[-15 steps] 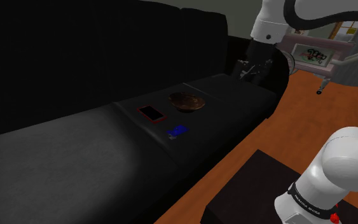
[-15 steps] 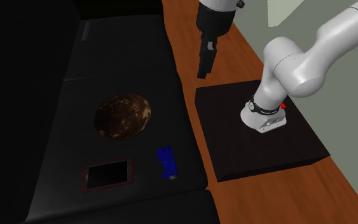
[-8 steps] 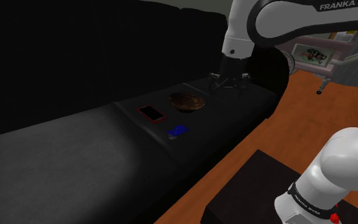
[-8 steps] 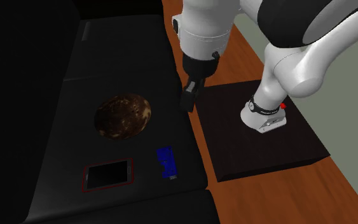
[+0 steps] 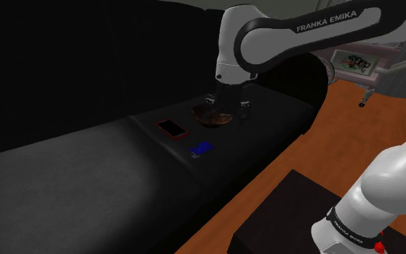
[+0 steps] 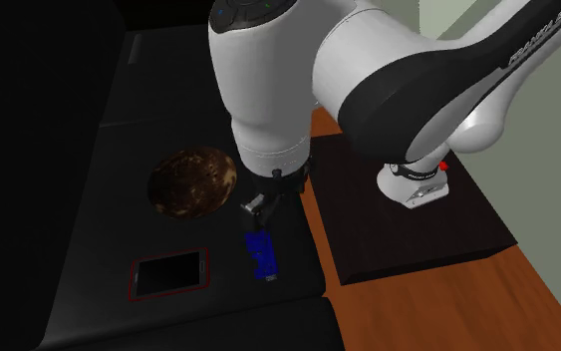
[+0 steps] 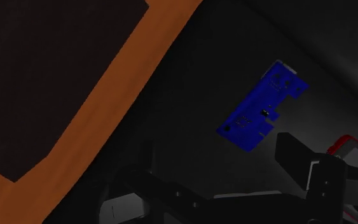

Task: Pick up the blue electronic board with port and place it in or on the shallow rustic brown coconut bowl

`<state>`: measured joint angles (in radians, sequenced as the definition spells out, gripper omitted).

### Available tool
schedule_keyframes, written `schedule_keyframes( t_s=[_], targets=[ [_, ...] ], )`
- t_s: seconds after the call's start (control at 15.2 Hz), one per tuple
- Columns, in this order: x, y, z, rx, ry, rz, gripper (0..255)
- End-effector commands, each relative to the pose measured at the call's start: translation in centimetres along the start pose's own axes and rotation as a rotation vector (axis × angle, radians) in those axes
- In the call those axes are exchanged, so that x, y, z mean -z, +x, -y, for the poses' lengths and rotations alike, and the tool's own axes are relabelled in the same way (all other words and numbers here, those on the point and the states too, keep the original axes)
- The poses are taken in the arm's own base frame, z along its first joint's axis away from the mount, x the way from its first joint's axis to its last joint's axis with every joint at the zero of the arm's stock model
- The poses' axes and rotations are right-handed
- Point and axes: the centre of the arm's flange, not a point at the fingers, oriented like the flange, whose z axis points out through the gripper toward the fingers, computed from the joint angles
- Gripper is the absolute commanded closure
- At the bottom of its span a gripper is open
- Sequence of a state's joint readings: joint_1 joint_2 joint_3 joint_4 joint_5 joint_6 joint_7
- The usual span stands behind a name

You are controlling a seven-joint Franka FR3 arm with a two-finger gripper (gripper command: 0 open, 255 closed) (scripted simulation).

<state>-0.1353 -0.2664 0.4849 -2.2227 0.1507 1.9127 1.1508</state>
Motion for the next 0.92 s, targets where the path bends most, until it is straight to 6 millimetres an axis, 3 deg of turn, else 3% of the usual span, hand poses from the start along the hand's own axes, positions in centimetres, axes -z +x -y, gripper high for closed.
schedule_keyframes(
  t_s=[0.0, 0.26, 0.86],
  targets=[
    [-1.5, 0.2, 2.2, -0.084, -0.003, 0.023, 0],
    [-4.3, 1.1, 6.7, -0.235, -0.011, 0.066, 0],
    [-8.5, 0.9, 6.9, -0.243, -0.012, 0.068, 0]
  ],
)
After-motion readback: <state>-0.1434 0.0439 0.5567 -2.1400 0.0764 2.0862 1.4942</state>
